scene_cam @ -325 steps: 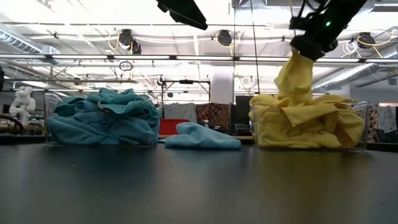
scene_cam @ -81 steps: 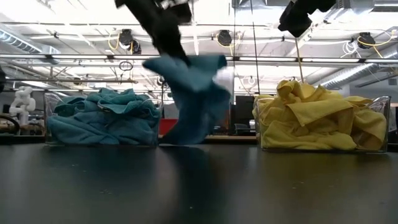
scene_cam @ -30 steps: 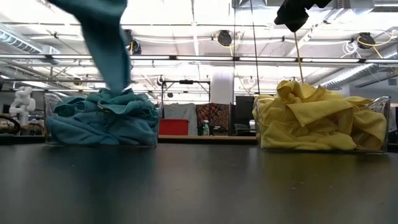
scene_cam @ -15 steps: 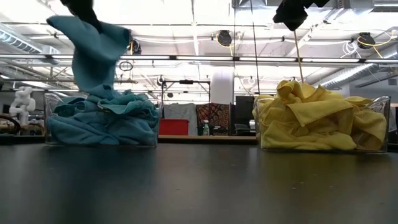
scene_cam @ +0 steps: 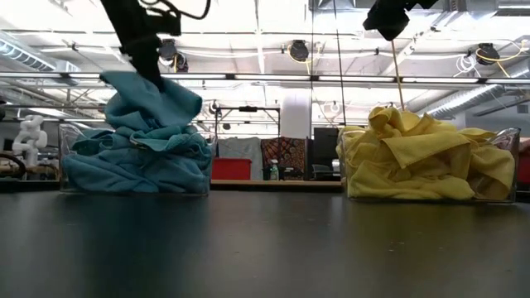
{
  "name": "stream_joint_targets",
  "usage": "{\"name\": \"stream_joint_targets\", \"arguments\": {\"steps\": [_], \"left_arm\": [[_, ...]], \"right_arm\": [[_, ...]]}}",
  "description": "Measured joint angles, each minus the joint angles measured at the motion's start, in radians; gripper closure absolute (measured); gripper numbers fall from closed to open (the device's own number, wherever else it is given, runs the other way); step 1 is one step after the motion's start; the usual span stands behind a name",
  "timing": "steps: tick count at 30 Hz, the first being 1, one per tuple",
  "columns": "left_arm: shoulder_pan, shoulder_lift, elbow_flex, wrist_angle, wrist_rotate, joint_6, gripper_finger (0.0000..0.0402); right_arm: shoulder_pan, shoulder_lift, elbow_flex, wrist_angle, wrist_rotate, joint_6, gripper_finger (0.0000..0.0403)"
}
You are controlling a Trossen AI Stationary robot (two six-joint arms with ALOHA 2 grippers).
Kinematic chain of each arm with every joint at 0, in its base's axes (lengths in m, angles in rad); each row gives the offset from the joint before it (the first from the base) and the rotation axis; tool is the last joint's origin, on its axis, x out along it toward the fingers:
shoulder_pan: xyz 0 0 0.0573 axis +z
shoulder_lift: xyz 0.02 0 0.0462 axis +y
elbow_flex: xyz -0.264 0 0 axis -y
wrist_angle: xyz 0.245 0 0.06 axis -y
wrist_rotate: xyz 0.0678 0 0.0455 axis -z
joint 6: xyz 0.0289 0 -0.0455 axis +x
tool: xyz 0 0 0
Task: Sort microfiber towel by color & place in baskets
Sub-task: Put the blue microfiber cloth into the left transparent bin
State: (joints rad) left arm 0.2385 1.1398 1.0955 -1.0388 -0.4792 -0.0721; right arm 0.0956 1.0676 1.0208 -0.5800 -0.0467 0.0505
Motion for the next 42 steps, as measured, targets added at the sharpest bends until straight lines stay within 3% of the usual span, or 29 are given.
{"name": "stream_joint_targets", "arguments": {"steps": [12, 16, 22, 35, 42], "left_arm": [[0.047, 0.002, -0.273, 0.3, 0.133, 0.01, 0.0391], [0.087, 0.002, -0.355, 0.379, 0.144, 0.01, 0.0391], [0.156, 0.008, -0.461, 0.506, 0.242, 0.027, 0.0384], [0.2, 0.132, -0.51, 0.593, 0.289, 0.056, 0.0377], [0.2, 0.136, -0.511, 0.593, 0.296, 0.054, 0.0374]], "right_arm": [[0.0, 0.002, 0.0, 0.004, 0.0, -0.017, 0.0211], [0.0, 0.02, 0.0, 0.011, 0.0, -0.02, 0.0211], [0.0, 0.067, 0.0, 0.012, -0.004, -0.019, 0.0211], [0.005, 0.114, 0.0, 0.016, -0.007, -0.021, 0.0211], [0.012, 0.114, 0.0, 0.008, -0.008, -0.011, 0.0211]]}}
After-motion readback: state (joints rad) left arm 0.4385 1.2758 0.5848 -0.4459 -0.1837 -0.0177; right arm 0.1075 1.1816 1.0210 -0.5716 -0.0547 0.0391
